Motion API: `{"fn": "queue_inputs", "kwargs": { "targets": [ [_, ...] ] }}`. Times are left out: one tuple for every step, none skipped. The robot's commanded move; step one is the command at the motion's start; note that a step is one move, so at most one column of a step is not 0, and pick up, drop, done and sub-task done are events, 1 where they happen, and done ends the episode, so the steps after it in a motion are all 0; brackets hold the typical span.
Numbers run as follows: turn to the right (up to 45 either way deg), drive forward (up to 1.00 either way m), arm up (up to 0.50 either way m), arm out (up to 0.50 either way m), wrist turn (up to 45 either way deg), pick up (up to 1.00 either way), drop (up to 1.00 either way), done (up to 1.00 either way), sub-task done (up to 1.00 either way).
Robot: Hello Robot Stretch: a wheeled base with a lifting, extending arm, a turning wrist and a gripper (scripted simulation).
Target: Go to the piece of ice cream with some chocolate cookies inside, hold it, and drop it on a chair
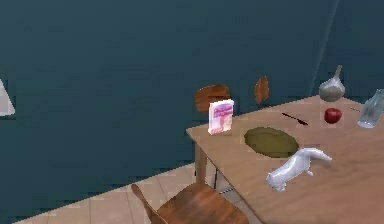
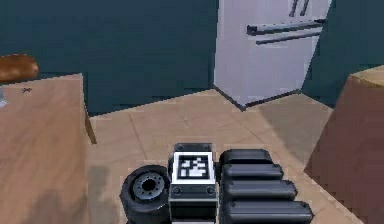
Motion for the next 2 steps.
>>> {"fn": "queue_inputs", "kwargs": {
  "targets": [
    [0.0, 0.1, 0.0, 0.0, 0.0, 0.0, 0.0, 0.0, 0.0],
    [-9.0, 0.0, 0.0, 0.0, 0.0, 0.0, 0.0, 0.0, 0.0]
  ]
}}
